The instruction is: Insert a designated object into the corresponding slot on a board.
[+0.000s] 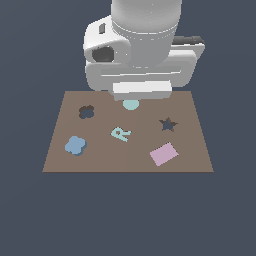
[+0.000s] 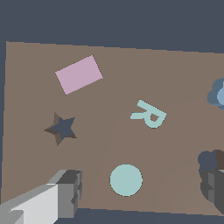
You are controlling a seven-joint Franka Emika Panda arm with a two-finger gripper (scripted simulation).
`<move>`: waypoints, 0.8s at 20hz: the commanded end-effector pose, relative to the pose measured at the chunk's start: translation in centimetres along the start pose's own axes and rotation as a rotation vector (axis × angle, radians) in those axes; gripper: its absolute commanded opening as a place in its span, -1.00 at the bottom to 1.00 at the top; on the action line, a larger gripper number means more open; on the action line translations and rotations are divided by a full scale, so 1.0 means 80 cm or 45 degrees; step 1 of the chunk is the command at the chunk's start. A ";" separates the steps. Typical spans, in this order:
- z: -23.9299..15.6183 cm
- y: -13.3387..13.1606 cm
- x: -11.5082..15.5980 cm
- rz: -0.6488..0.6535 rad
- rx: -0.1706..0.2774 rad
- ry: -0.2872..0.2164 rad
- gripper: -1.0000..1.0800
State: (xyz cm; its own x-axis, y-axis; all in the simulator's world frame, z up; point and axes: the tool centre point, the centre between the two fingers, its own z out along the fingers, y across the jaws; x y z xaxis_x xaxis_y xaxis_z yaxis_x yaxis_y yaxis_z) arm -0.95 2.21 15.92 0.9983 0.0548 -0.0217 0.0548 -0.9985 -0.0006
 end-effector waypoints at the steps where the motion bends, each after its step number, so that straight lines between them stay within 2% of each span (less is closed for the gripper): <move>1: 0.000 0.000 0.000 0.000 0.000 0.000 0.92; 9: 0.012 0.018 0.012 0.049 -0.001 0.002 0.92; 16: 0.043 0.067 0.040 0.175 -0.001 0.009 0.92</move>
State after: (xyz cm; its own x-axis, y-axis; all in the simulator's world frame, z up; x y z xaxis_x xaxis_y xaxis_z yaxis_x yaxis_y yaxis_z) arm 1.94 -1.92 13.04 0.9983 -0.0567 -0.0155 -0.0567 -0.9984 0.0021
